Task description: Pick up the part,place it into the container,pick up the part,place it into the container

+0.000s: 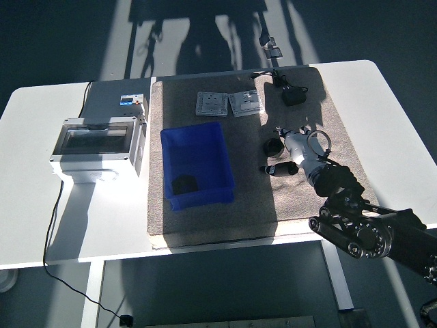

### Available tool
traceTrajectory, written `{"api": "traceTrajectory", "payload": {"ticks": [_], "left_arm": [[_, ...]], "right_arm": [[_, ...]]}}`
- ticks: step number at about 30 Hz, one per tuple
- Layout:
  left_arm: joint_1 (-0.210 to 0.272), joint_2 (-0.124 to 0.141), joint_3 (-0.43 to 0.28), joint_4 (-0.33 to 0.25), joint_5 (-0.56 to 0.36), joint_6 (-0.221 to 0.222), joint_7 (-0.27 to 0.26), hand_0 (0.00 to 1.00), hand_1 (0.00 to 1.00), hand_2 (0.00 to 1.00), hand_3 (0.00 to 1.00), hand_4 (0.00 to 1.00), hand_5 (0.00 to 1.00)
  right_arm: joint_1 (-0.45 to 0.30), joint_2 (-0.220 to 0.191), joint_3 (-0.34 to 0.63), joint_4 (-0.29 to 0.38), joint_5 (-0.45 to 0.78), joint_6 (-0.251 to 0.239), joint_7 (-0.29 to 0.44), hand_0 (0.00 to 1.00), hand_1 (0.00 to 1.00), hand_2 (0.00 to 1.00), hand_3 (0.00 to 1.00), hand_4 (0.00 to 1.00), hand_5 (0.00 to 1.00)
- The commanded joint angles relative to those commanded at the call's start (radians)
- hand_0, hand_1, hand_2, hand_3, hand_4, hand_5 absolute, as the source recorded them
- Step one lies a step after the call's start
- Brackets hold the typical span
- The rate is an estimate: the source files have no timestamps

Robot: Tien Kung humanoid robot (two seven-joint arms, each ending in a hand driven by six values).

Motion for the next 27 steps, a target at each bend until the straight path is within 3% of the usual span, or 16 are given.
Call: {"api": "traceTrajectory", "payload": {"ticks": [2,3,8,9,14,15,27], "left_arm": [[0.0,0.001,-0.001,0.0,0.002,-0.001,0.001,0.667,0.57,0.638,0.645,0.653,0.674],[0.0,0.001,-0.001,0.0,0.003,-0.001,0.001,0.667,0.57,0.638,0.644,0.656,0.673],[0.001,0.001,-0.003,0.0,0.007,-0.002,0.003,0.667,0.57,0.638,0.644,0.656,0.673],[0.001,0.001,-0.003,0.0,0.008,-0.003,0.004,0.667,0.569,0.638,0.643,0.658,0.673],[0.001,0.001,-0.004,0.0,0.012,-0.004,0.004,0.667,0.569,0.638,0.643,0.658,0.673],[0.001,0.001,-0.004,0.0,0.011,-0.003,0.004,0.668,0.569,0.638,0.644,0.659,0.67],[0.001,0.0,-0.002,0.0,0.006,-0.001,0.002,0.668,0.569,0.638,0.644,0.662,0.67]], "right_arm": [[-0.001,0.002,-0.004,-0.001,-0.009,-0.002,-0.006,0.959,0.736,0.656,0.805,0.881,0.389],[-0.001,0.002,-0.006,-0.001,-0.013,-0.001,-0.009,0.914,0.642,0.417,0.638,0.719,0.219],[-0.003,0.004,-0.019,0.001,-0.018,0.002,-0.017,0.914,0.642,0.417,0.638,0.719,0.219],[-0.004,0.004,-0.022,0.002,-0.018,-0.001,-0.016,0.889,0.575,0.372,0.596,0.56,0.093],[-0.006,0.005,-0.03,0.004,-0.022,-0.027,-0.008,0.889,0.575,0.372,0.596,0.56,0.093],[-0.006,0.005,-0.031,0.004,-0.023,-0.033,-0.006,0.872,0.56,0.366,0.556,0.507,0.057],[-0.004,0.005,-0.037,0.002,-0.021,-0.091,0.024,0.85,0.551,0.365,0.544,0.443,0.015]]}}
